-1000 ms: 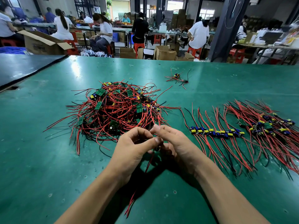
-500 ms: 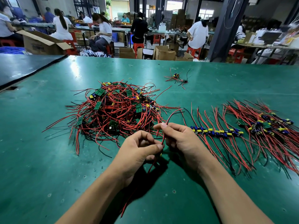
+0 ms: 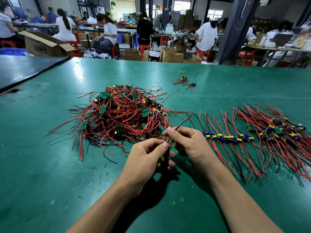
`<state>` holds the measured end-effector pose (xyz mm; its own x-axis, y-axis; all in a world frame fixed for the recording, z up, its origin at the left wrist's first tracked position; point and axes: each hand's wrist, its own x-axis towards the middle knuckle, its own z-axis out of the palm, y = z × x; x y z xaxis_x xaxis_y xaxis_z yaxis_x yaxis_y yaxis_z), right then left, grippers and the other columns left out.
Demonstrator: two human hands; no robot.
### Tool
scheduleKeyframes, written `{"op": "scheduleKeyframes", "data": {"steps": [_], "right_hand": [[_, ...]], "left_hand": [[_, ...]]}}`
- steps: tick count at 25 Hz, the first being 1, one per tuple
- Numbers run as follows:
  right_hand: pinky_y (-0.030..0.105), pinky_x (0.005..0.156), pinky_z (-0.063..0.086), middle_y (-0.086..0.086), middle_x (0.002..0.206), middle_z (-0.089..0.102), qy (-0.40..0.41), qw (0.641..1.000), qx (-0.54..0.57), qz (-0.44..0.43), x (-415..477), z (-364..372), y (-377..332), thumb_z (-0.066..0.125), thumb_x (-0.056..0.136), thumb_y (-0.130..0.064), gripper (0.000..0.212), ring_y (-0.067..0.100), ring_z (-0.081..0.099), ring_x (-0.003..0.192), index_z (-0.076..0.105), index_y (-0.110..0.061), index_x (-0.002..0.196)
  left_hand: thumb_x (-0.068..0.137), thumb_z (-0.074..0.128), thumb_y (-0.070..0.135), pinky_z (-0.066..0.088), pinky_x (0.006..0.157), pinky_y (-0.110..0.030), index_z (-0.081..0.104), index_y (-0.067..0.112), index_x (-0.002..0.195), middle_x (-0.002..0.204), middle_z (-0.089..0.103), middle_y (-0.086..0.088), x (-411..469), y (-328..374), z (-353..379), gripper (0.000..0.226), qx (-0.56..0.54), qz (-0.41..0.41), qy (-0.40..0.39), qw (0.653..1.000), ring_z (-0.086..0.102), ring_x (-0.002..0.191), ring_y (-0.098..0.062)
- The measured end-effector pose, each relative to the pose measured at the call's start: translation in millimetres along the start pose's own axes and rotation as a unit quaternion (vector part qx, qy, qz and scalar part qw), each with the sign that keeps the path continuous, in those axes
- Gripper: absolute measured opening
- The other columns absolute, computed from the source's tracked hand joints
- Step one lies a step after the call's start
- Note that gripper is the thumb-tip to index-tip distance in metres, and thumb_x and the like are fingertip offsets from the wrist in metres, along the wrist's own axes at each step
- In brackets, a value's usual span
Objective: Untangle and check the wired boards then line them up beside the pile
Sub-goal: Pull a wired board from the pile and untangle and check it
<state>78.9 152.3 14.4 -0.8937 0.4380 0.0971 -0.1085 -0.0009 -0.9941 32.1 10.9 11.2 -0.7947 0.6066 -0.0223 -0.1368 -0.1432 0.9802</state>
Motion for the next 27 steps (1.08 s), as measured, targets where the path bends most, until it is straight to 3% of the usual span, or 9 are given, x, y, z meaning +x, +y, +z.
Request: {"op": "scheduleKeyframes", "data": {"steps": [5, 8, 10, 14, 16, 19, 22, 25, 27], "right_hand": [[0.013, 0.050, 0.035, -0.013, 0.051, 0.055, 0.056, 0.985, -0.146, -0.072, 3.1, 3.3, 4.7, 0.072, 0.092, -0.026, 0.026, -0.001, 0.043, 0.048, 0.074, -0.006, 0.074], [0.010, 0.049, 0.043, -0.014, 0.057, 0.061, -0.058, 0.997, -0.052, 0.014, -2.6, 6.5, 2.1, 0.070, 0.094, -0.022, 0.012, -0.003, 0.053, 0.048, 0.073, -0.012, 0.099], [0.011, 0.045, 0.043, -0.012, 0.060, 0.064, -0.126, 0.989, -0.002, 0.073, -5.3, 10.4, 0.3, 0.065, 0.097, -0.020, 0.024, -0.001, 0.056, 0.047, 0.069, -0.010, 0.117], [0.019, 0.041, 0.042, 0.003, 0.057, 0.059, -0.147, 0.984, 0.017, 0.104, -7.7, 11.9, -0.7, 0.060, 0.095, -0.041, 0.029, 0.013, 0.056, 0.046, 0.079, -0.024, 0.082], [0.019, 0.041, 0.043, 0.005, 0.051, 0.056, -0.134, 0.987, 0.003, 0.092, -7.3, 7.9, 0.6, 0.059, 0.096, -0.046, 0.038, 0.015, 0.057, 0.042, 0.077, -0.023, 0.070], [0.017, 0.043, 0.042, -0.001, 0.051, 0.060, -0.085, 0.993, -0.064, 0.057, 0.9, -1.5, 6.4, 0.057, 0.099, -0.047, 0.040, 0.009, 0.056, 0.042, 0.079, -0.015, 0.087], [0.022, 0.042, 0.026, -0.006, 0.046, 0.038, 0.031, 0.988, -0.151, 0.017, 10.0, -14.6, 11.0, 0.051, 0.101, -0.047, 0.039, 0.004, 0.033, 0.038, 0.079, -0.022, 0.092], [0.022, 0.043, 0.017, 0.002, 0.052, 0.027, 0.106, 0.990, -0.080, 0.044, 12.5, -15.7, 8.7, 0.046, 0.103, -0.051, 0.048, 0.011, 0.022, 0.040, 0.079, -0.023, 0.082], [0.018, 0.039, 0.018, 0.001, 0.053, 0.036, 0.093, 0.986, 0.072, 0.114, 12.7, -10.5, 2.6, 0.042, 0.103, -0.051, 0.061, 0.009, 0.023, 0.037, 0.076, -0.017, 0.067]], "left_hand": [[0.094, 0.061, 0.007, 0.054, 0.051, -0.027, 0.069, 0.003, 0.088, 0.072, 0.071, -0.013, 3.0, -8.3, 1.1, 0.011, 0.019, 0.029, 0.055, 0.998, 0.069, 0.059, -0.021], [0.094, 0.059, 0.007, 0.052, 0.050, -0.021, 0.073, 0.010, 0.081, 0.066, 0.069, -0.006, 2.8, -8.6, -0.2, 0.019, 0.026, 0.044, 0.030, 0.998, 0.068, 0.057, -0.016], [0.096, 0.056, 0.006, 0.051, 0.051, -0.019, 0.075, 0.014, 0.082, 0.067, 0.072, -0.004, 2.4, -7.2, -2.1, 0.025, 0.036, 0.048, -0.001, 0.998, 0.067, 0.056, -0.012], [0.095, 0.056, 0.005, 0.051, 0.061, -0.038, 0.074, 0.011, 0.078, 0.072, 0.070, -0.008, 3.6, -6.8, -4.5, 0.026, 0.034, 0.014, -0.017, 0.999, 0.063, 0.053, -0.020], [0.095, 0.056, 0.006, 0.047, 0.063, -0.038, 0.070, 0.009, 0.073, 0.070, 0.068, -0.011, 4.0, -6.5, -5.6, 0.027, 0.031, -0.001, -0.016, 0.999, 0.060, 0.051, -0.021], [0.096, 0.056, 0.009, 0.048, 0.056, -0.028, 0.066, 0.007, 0.077, 0.067, 0.067, -0.008, 2.6, -5.3, -5.1, 0.021, 0.036, -0.012, -0.028, 0.999, 0.059, 0.051, -0.018], [0.096, 0.057, 0.010, 0.048, 0.054, -0.023, 0.064, 0.007, 0.078, 0.063, 0.066, -0.006, 0.6, -5.6, -2.9, 0.019, 0.052, -0.013, -0.040, 0.998, 0.060, 0.052, -0.018], [0.096, 0.056, 0.010, 0.049, 0.057, -0.024, 0.063, 0.006, 0.081, 0.063, 0.066, -0.003, -1.2, -5.8, -1.0, 0.017, 0.080, 0.004, -0.055, 0.995, 0.060, 0.054, -0.018], [0.097, 0.056, 0.009, 0.048, 0.056, -0.022, 0.062, 0.003, 0.082, 0.063, 0.066, -0.002, -1.5, -6.5, -1.0, 0.017, 0.105, 0.028, -0.053, 0.993, 0.060, 0.054, -0.016]]}}
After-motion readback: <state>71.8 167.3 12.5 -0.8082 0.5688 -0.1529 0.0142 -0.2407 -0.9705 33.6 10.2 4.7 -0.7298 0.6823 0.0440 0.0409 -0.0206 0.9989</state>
